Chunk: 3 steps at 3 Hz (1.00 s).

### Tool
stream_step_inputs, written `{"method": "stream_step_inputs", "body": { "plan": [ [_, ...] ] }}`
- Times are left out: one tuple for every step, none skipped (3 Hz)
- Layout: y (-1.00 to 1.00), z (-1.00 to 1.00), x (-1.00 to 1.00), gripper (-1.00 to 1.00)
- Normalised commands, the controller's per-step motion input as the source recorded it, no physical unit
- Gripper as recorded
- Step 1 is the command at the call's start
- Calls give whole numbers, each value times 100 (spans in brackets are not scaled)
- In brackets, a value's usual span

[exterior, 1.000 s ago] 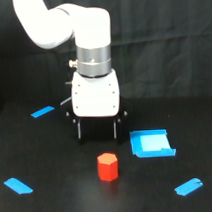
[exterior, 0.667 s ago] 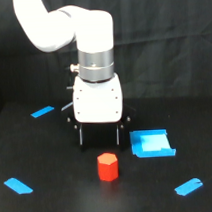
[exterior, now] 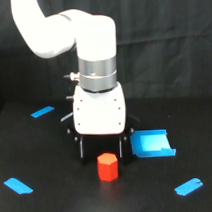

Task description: Pick up the red object from the table

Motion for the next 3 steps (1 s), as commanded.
{"method": "stream_step_inputs", "body": {
  "plan": [
    [-40, -5, 4, -43],
    [-15, -5, 4, -92],
    [-4, 6, 5, -95]
  ]
}}
